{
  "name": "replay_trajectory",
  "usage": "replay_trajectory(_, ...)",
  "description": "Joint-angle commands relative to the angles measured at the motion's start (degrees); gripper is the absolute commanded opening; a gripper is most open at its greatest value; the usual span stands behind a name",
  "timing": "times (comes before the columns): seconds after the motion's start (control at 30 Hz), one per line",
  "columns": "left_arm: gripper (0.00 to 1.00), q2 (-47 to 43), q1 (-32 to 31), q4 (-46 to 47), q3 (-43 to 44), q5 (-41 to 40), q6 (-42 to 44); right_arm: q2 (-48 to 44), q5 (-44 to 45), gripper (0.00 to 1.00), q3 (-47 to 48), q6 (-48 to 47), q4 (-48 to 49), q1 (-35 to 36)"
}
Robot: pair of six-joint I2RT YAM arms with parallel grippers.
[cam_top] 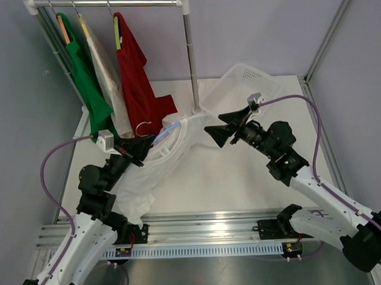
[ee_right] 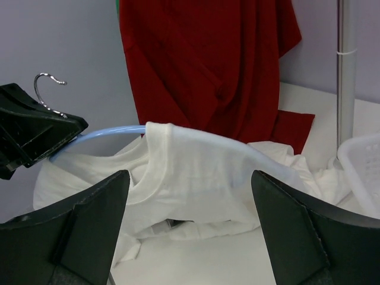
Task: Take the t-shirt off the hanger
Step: Remove the tshirt from the hanger
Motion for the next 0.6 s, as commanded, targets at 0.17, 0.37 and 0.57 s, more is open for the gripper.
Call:
replay_trajectory(0.17, 0.0, 6.73, -0.24, 12.81, 8.11, -7.49, 1.72, 8.86, -2.79, 0.91, 9.83, -11.34, -3.44, 10.99)
replay_trajectory(0.37, 0.0, 10.95, -0.32, 14.47, 12.16, -5.48, -2.58, 17.64, -6.14, 0.9, 15.96, -24.45, -2.64, 18.74)
replay_trajectory(0.57, 0.0, 11.14, -0.24, 14.31, 13.04, -5.47, -4.86, 22.22, -11.5, 0.89, 21.77, -29.11, -3.6, 20.33)
